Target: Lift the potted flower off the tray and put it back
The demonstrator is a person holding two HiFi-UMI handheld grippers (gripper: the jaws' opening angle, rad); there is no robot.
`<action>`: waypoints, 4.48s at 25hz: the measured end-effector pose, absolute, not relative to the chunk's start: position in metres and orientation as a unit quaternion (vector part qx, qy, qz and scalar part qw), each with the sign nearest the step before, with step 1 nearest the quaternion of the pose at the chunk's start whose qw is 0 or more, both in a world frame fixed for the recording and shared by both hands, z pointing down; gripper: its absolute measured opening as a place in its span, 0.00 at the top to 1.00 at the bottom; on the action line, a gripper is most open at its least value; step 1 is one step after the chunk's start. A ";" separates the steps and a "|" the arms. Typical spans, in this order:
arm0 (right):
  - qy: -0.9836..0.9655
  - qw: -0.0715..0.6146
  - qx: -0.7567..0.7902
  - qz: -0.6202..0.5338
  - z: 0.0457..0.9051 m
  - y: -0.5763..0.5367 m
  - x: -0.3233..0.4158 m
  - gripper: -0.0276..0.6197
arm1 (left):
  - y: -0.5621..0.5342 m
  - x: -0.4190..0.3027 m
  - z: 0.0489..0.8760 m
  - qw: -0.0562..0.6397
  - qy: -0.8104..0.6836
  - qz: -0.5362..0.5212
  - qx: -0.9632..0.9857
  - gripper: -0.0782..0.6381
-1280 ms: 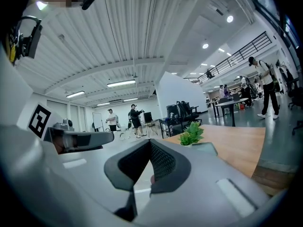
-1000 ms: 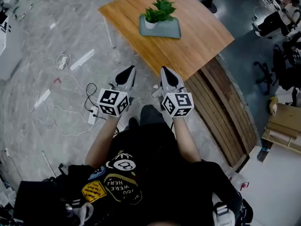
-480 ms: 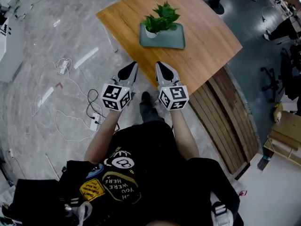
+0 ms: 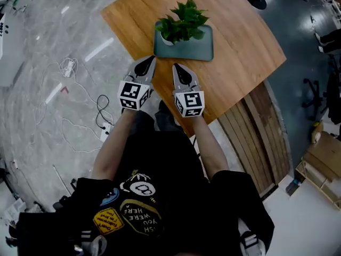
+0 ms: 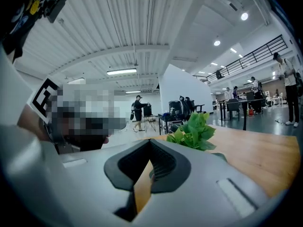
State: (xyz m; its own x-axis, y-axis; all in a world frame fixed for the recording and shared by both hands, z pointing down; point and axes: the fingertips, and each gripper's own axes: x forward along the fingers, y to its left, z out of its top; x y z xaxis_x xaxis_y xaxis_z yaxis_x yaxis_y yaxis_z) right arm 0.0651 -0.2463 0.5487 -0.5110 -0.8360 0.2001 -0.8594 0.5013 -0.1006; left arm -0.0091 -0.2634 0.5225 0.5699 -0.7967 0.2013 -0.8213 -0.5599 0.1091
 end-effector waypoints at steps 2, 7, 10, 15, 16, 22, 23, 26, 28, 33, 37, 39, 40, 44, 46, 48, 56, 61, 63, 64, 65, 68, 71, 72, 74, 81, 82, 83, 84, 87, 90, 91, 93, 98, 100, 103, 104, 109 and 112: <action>-0.862 0.068 0.493 0.099 0.570 -0.269 0.067 0.90 | -0.283 -0.010 0.540 0.100 -0.462 0.071 0.878 0.89; -0.846 0.079 0.510 0.133 0.642 -0.334 0.065 0.49 | -0.321 -0.021 0.583 0.118 -0.458 0.088 0.877 0.89; -0.832 0.105 0.526 0.142 0.688 -0.370 0.064 0.26 | -0.342 -0.026 0.602 0.129 -0.452 0.089 0.878 0.89; -0.808 0.143 0.549 0.162 0.722 -0.416 0.066 0.08 | -0.361 -0.030 0.616 0.148 -0.435 0.087 0.884 0.89; -0.806 0.145 0.551 0.161 0.722 -0.424 0.063 0.07 | -0.362 -0.032 0.616 0.150 -0.432 0.087 0.885 0.89; -0.791 0.119 0.577 0.163 0.723 -0.452 0.055 0.05 | -0.359 -0.039 0.620 0.169 -0.416 0.080 0.890 0.89; -0.789 0.117 0.581 0.158 0.722 -0.457 0.054 0.05 | -0.360 -0.039 0.620 0.171 -0.413 0.080 0.891 0.89; -0.783 0.109 0.596 0.144 0.720 -0.469 0.054 0.05 | -0.361 -0.043 0.622 0.179 -0.410 0.078 0.891 0.89; -0.780 0.099 0.603 0.133 0.717 -0.471 0.055 0.09 | -0.360 -0.044 0.624 0.185 -0.409 0.076 0.890 0.89; -0.780 0.079 0.612 0.102 0.710 -0.470 0.055 0.11 | -0.359 -0.045 0.625 0.187 -0.407 0.080 0.891 0.89; -0.785 0.062 0.610 0.090 0.704 -0.469 0.055 0.12 | -0.363 -0.050 0.624 0.185 -0.411 0.079 0.889 0.89; -0.788 0.057 0.607 0.081 0.694 -0.469 0.055 0.12 | -0.366 -0.051 0.619 0.179 -0.413 0.078 0.890 0.89; -0.791 0.054 0.605 0.075 0.688 -0.469 0.055 0.12 | -0.368 -0.052 0.617 0.177 -0.414 0.077 0.890 0.89; -0.798 0.039 0.599 0.056 0.662 -0.466 0.047 0.12 | -0.378 -0.062 0.611 0.166 -0.420 0.066 0.890 0.89; -0.802 0.036 0.595 0.049 0.648 -0.461 0.041 0.12 | -0.382 -0.069 0.606 0.157 -0.425 0.064 0.889 0.89; -0.804 0.029 0.592 0.048 0.630 -0.453 0.035 0.12 | -0.385 -0.079 0.598 0.147 -0.432 0.066 0.887 0.89; -0.803 0.042 0.594 0.040 0.555 -0.417 0.017 0.12 | -0.379 -0.115 0.538 0.127 -0.454 0.044 0.881 0.89; -0.797 0.032 0.602 0.039 0.468 -0.400 0.093 0.12 | -0.371 -0.041 0.446 0.096 -0.450 0.037 0.887 0.89; -0.797 0.031 0.602 0.034 0.453 -0.400 0.098 0.12 | -0.374 -0.032 0.429 0.088 -0.447 0.030 0.890 0.89; -0.798 0.030 0.602 0.031 0.448 -0.402 0.096 0.12 | -0.376 -0.031 0.423 0.083 -0.446 0.027 0.891 0.89; -0.799 0.029 0.600 0.026 0.442 -0.404 0.092 0.12 | -0.379 -0.032 0.418 0.078 -0.445 0.023 0.892 0.89; -0.803 0.022 0.596 0.014 0.432 -0.402 0.075 0.12 | -0.381 -0.039 0.407 0.063 -0.442 0.008 0.895 0.89; -0.802 0.020 0.597 0.011 0.431 -0.391 0.064 0.12 | -0.372 -0.044 0.403 0.058 -0.434 0.001 0.899 0.89; -0.802 0.019 0.597 0.011 0.431 -0.389 0.063 0.12 | -0.370 -0.045 0.402 0.056 -0.431 0.000 0.901 0.89; -0.801 0.019 0.598 0.011 0.430 -0.388 0.062 0.12 | -0.369 -0.043 0.399 0.054 -0.427 0.005 0.902 0.89; -0.801 0.021 0.598 0.018 0.432 -0.388 0.063 0.12 | -0.367 -0.032 0.409 0.083 -0.399 0.015 0.913 0.89; -0.802 0.023 0.597 0.020 0.434 -0.390 0.063 0.12 | -0.367 -0.031 0.407 0.082 -0.395 0.007 0.915 0.89; -0.802 0.025 0.596 0.022 0.437 -0.391 0.064 0.12 | -0.366 -0.030 0.406 0.079 -0.393 0.006 0.916 0.89; -0.803 0.028 0.594 0.025 0.440 -0.392 0.066 0.12 | -0.366 -0.028 0.406 0.076 -0.393 0.010 0.916 0.89; -0.807 0.037 0.588 0.032 0.448 -0.394 0.071 0.12 | -0.364 -0.024 0.407 0.074 -0.399 0.018 0.914 0.89; -0.809 0.037 0.586 0.033 0.452 -0.397 0.074 0.12 | -0.364 -0.026 0.411 0.076 -0.408 0.026 0.909 0.89; -0.809 0.036 0.586 0.032 0.453 -0.398 0.075 0.12 | -0.363 -0.027 0.413 0.077 -0.410 0.028 0.909 0.89; -0.810 0.035 0.584 0.033 0.456 -0.399 0.076 0.12 | -0.361 -0.030 0.417 0.080 -0.414 0.032 0.906 0.89; -0.813 0.037 0.580 0.035 0.474 -0.407 0.083 0.12 | -0.365 -0.030 0.430 0.085 -0.422 0.040 0.902 0.89; -0.815 0.039 0.577 0.034 0.487 -0.411 0.089 0.12 | -0.368 -0.026 0.441 0.079 -0.422 0.054 0.902 0.89; -0.818 0.036 0.573 0.033 0.514 -0.424 0.097 0.12 | -0.378 -0.018 0.461 0.074 -0.420 0.058 0.902 0.89; -0.818 0.036 0.573 0.033 0.526 -0.429 0.100 0.12 | -0.382 -0.017 0.469 0.072 -0.421 0.061 0.902 0.89; -0.815 0.051 0.576 0.040 0.598 -0.453 0.104 0.12 | -0.396 -0.013 0.514 0.072 -0.420 0.057 0.903 0.89; -0.811 0.069 0.579 0.047 0.634 -0.469 0.100 0.12 | -0.403 -0.015 0.536 0.074 -0.420 0.053 0.903 0.89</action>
